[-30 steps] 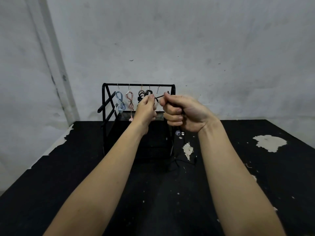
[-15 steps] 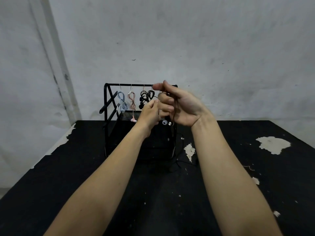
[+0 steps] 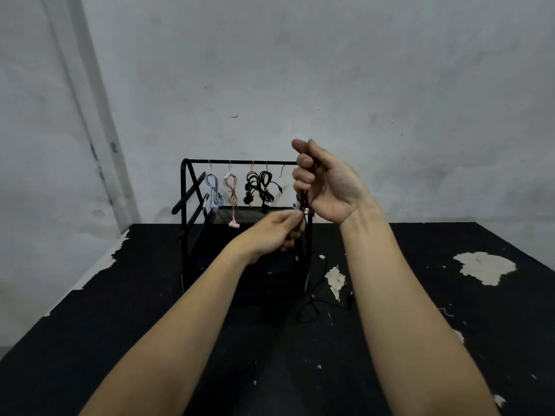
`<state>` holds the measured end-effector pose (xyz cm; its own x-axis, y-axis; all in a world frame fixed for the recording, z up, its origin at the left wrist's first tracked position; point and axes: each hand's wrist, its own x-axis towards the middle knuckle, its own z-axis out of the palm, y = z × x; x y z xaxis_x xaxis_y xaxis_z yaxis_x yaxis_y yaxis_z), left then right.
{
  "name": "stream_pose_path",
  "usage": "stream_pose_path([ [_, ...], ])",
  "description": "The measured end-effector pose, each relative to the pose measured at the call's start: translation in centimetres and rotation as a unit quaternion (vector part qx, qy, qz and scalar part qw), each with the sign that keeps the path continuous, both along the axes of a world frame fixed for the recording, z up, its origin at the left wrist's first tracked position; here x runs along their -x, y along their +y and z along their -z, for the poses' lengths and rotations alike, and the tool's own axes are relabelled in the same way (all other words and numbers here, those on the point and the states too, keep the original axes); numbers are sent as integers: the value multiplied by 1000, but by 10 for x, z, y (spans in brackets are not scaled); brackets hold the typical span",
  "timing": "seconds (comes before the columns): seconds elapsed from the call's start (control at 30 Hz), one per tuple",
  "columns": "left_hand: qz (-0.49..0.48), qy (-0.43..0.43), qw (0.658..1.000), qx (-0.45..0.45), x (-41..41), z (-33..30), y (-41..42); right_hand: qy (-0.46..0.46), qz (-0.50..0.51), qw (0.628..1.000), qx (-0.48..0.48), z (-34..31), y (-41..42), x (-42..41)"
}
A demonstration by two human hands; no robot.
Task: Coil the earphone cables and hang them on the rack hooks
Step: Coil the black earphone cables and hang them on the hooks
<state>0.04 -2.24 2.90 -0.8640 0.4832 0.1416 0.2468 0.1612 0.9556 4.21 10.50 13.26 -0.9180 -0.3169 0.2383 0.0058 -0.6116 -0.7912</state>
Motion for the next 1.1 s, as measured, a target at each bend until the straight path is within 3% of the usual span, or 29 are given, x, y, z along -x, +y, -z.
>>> stream_pose_path([
  [0.13,110,-29,992,60,-14,3,-3,-5,53,998,-22,3,3,8],
  [0.23,141,-59,984,87,-23,-4,-4,1,96,993,-63,11,4,13],
  [0.53,143,16,974,176,-34,-43,-23,40,157,958,-237,36,3,19],
  [0.63,145,94,949,263,-37,-56,-27,51,168,944,-280,44,4,21],
  [0.7,162,92,937,296,-40,-61,-29,41,193,945,-262,46,6,23],
  [0.87,189,1,947,261,-46,-60,-23,16,186,958,-218,47,7,22],
  [1.1,107,117,964,214,-47,-77,-31,29,135,940,-313,57,9,20],
])
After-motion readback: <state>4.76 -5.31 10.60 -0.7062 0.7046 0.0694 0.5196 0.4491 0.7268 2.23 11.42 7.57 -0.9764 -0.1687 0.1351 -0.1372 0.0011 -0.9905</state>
